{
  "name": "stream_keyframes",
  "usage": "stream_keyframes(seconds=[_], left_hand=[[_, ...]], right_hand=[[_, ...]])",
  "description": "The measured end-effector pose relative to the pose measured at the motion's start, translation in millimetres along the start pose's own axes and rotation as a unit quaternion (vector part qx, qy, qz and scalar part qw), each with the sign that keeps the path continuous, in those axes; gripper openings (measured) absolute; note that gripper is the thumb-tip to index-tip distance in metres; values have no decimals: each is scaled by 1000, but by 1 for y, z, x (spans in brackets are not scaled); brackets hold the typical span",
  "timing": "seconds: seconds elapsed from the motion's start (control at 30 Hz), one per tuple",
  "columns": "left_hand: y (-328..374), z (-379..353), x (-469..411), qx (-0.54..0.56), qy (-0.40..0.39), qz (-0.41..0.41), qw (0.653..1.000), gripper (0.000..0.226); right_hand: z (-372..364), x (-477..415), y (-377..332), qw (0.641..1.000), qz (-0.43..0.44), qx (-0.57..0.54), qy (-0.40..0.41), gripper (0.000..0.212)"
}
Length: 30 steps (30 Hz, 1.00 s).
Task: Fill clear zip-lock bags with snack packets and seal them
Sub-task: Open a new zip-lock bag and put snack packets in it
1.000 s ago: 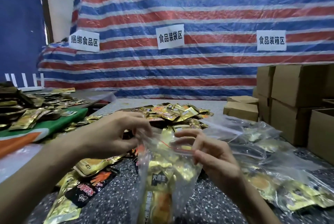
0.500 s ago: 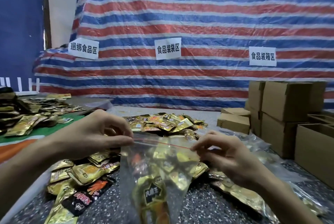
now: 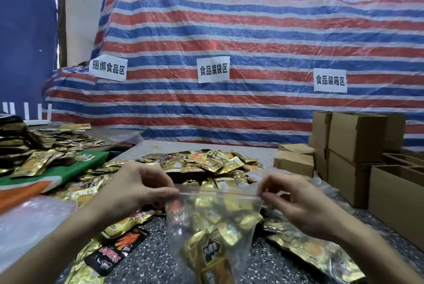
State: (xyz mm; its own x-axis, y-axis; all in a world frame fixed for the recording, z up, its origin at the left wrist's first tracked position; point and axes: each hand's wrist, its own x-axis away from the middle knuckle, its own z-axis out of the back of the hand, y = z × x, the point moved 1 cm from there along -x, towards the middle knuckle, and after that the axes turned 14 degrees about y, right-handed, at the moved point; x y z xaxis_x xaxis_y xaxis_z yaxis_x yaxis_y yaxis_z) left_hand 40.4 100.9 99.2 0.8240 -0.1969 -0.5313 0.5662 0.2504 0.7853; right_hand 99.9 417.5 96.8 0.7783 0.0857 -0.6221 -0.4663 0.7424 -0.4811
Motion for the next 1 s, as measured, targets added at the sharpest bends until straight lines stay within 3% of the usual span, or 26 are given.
stream_keyframes(seconds=[0.13, 0.3, 0.47, 0.53, 0.67, 0.77, 0.83, 1.0], left_hand=[[-8, -1, 3, -11, 3, 15, 1000, 20], [-14, 1, 5, -34, -51, 26, 998, 4], [-12, -9, 11, -125, 7, -42, 991, 13], [-7, -13, 14, -132, 41, -69, 988, 16], [3, -23, 21, -122, 71, -128, 982, 21], [8, -28, 25, -140, 75, -169, 973, 25], [12, -31, 26, -152, 74, -204, 964, 27], [19, -31, 28, -162, 68, -262, 949, 14]], right_hand=[[0, 2, -2, 998, -26, -48, 20, 14], [-3, 4, -6, 998, -22, -51, 31, 23], [-6, 8, -15, 999, 8, -18, 33, 26], [-5, 8, -21, 999, 19, -10, 26, 12], [-16, 0, -30, 997, 40, 61, -6, 55], [-32, -10, -45, 992, 97, 75, -30, 63], [-43, -18, -53, 990, 125, 54, -46, 55], [-61, -27, -68, 989, 131, -53, -41, 4]])
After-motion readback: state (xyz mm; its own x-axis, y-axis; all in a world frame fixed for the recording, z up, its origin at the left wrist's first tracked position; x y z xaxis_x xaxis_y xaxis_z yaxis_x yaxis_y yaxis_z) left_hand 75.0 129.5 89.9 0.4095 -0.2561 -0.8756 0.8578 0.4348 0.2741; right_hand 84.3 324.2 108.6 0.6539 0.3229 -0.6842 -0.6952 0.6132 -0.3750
